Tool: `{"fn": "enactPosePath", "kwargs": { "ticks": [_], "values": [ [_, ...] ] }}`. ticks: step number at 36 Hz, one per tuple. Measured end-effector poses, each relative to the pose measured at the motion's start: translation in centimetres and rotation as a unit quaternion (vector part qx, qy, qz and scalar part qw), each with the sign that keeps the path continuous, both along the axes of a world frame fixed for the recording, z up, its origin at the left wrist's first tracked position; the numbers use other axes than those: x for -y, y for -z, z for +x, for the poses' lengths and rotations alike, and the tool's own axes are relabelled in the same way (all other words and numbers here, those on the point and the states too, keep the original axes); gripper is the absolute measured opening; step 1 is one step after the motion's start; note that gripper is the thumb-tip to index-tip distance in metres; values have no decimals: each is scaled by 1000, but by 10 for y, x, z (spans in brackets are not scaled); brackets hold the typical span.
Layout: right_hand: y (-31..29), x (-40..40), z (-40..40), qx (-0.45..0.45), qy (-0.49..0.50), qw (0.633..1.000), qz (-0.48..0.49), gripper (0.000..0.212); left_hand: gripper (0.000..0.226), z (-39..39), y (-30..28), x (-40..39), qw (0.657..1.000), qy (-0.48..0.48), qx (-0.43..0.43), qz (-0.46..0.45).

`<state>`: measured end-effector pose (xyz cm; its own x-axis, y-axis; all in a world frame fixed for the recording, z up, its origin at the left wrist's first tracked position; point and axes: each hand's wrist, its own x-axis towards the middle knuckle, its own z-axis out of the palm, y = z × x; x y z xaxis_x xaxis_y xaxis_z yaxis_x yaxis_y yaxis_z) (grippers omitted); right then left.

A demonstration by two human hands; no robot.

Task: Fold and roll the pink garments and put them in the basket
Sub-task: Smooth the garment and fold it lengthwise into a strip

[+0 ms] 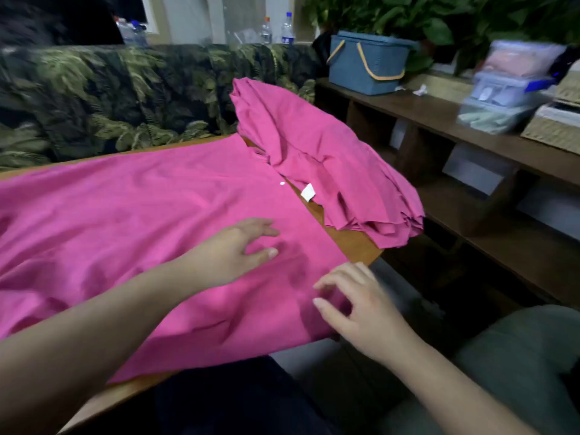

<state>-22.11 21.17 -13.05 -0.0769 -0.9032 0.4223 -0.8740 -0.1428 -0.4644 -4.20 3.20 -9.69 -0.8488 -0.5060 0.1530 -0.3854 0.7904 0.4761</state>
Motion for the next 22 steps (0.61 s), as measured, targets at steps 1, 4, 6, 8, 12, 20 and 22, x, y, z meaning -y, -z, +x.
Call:
{"fn": "enactPosePath", "kwargs": {
  "ticks": [1,4,6,8,12,20,22],
  "values": [
    [1,6,12,-6,-48,999,1,25,76,20,-2,-7,1000,13,-8,-4],
    [3,22,49,-34,-164,984,52,45,60,83,0,-23,999,3,-24,-29],
    [6,31,71,-89,-198,975,56,61,44,123,4,-34,998,-32,-46,-41],
    [8,38,90,-149,-206,967,21,69,40,161,10,-44,995,-69,-54,-50],
    [16,49,113,-216,-233,947,-56,63,45,225,20,-59,989,-102,-15,-110],
    [2,70,115,-78,-251,964,39,28,39,276,23,-62,971,-149,23,-188],
    [-4,74,115,-66,-249,964,74,52,39,276,19,-58,976,-143,2,-162]
  ]
}}
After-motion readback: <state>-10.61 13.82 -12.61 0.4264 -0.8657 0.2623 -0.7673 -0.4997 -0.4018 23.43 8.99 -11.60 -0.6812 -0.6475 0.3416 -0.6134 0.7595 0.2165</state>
